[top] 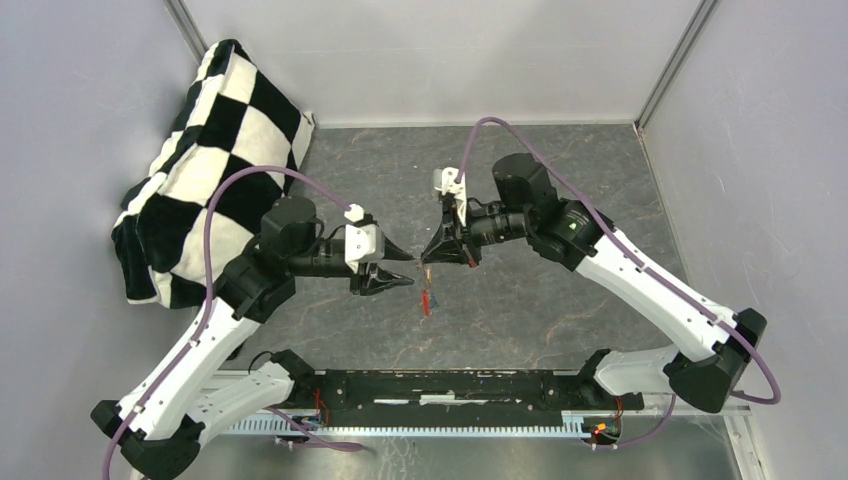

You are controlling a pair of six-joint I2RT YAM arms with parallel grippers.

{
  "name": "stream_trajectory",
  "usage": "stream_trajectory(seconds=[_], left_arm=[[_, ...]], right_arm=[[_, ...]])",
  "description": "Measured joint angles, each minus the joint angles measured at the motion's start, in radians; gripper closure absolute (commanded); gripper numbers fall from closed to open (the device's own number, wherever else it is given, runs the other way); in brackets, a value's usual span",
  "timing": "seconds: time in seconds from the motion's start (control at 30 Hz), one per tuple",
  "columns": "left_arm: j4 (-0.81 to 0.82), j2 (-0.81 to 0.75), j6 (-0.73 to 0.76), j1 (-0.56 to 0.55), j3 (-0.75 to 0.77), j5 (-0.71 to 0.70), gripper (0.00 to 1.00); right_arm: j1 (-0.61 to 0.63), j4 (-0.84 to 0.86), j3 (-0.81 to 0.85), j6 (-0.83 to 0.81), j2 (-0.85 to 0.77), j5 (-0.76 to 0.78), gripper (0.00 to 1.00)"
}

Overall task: Put the keys on the keyring
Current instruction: Insert the key onto the keyring.

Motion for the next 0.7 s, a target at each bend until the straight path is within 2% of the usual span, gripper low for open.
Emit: stream_trajectory(seconds=[0.17,0.27,0.47,0.7], left_arm=[[-0.172,0.057,0.179,0.000,0.040,-0.054,0.52],[-0.209,0.082,0.227,0.000,0.041,-0.092,0.52],[-0.216,0.085,0.245,0.000,0.040,-0.125,0.54],[-0.222,0.085,0.245,0.000,0.040,-0.070,0.56]], right_arm=[[0.058,-0.163,0.080,-0.085,0.059,0.094,1.00],[0.097,-0.216,0.108,-0.110,0.082,0.134,0.99],[0.133,-0.279,0.146,-0.130,0.113,0.183,1.00],[0.140,-0.313,0.182,-0.130,0.128,0.195,1.00]])
